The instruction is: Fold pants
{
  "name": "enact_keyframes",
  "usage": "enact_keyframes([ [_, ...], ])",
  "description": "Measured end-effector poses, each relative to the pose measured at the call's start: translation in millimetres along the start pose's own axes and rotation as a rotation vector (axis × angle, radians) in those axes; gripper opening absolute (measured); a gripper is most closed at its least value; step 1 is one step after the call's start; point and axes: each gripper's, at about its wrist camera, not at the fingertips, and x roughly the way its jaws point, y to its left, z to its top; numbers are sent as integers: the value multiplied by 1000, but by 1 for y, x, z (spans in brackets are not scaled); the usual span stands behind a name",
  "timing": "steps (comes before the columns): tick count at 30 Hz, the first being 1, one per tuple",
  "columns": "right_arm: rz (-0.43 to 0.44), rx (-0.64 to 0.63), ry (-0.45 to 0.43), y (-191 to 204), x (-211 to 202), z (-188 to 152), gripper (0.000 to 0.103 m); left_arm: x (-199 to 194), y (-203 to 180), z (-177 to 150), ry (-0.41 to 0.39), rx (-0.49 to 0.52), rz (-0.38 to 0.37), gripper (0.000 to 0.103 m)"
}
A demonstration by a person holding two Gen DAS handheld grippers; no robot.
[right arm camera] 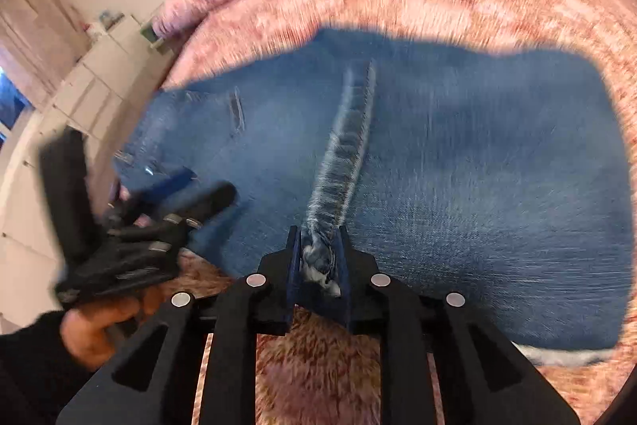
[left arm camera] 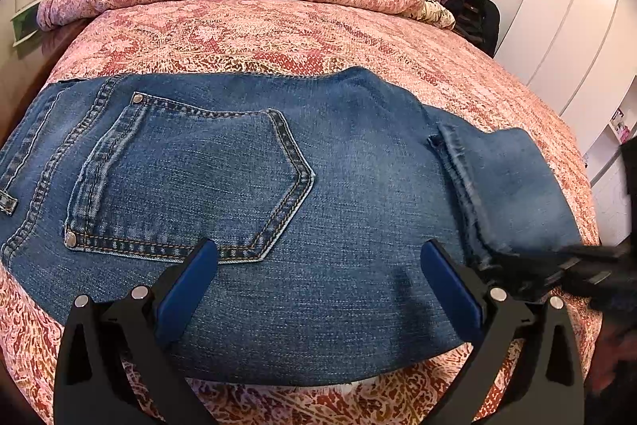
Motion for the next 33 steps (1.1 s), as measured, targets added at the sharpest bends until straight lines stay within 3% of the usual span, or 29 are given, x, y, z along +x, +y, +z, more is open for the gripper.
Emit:
enact_keyframes([
  [4,30,176,-170,-49,-43,14,17,0,-1,0,0,1,2,101],
  [8,-58,347,-231,-108,-49,24,17,0,-1,0,-1,0,0,101],
  [12,-102,364,-216,-121,-34,24,17,0,-1,0,-1,3,6,101],
  [14,-124,377,-124,-122,-6,21,17,1,-2,0,-1,5,9,101],
  [19,-223,254,-106,-101,1,26,19,2,-2,0,-1,3,9,101],
  [23,-177,232,-182,-75,-24,24,18,2,-3,0,-1,4,12,101],
  [28,-60,84,-111,-13,-5,13,18,2,-4,0,-2,2,10,101],
  [31,-78,45,7,1,38,2,22,2,-2,0,-2,-2,6,101],
  [33,-110,-8,-36,7,41,-6,24,1,0,1,2,-6,0,101],
])
